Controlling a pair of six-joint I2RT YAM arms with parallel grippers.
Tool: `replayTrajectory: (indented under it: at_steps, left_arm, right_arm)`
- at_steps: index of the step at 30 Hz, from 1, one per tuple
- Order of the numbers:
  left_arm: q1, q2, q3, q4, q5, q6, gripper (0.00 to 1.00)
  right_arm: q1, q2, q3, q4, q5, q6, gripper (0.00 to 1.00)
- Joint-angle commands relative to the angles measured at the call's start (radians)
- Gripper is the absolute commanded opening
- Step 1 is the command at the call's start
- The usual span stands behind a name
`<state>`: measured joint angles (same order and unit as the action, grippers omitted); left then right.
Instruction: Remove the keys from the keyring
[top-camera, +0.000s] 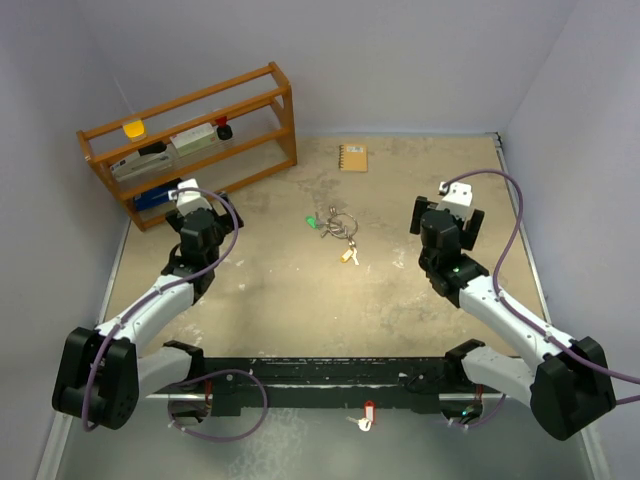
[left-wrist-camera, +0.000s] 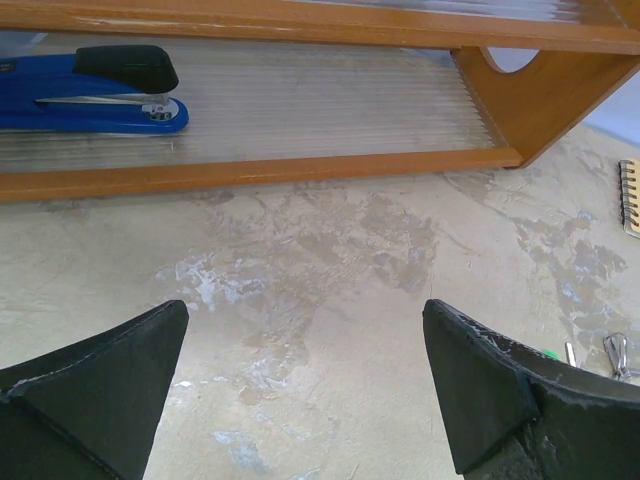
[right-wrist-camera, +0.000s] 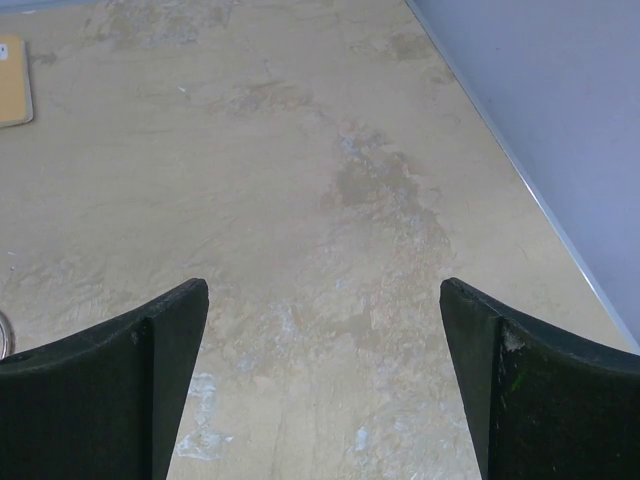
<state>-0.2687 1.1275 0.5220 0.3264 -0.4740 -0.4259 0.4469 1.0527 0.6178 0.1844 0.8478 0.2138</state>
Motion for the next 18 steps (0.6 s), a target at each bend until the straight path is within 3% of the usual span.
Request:
replayTrajectory:
  at_steps: [1,18]
  left_arm:
    - [0.0,-0.038,-0.008,0.054,-0.006,0.007,0.99]
    - [0.0,-0.001,0.059,0.003,-0.004,-0.008,0.99]
  right_arm:
    - [0.004,-0.008,-0.003,0.018,0.05,0.028,1.0]
    - [0.004,-0.008,-0.041,0.075,0.097,0.044,1.0]
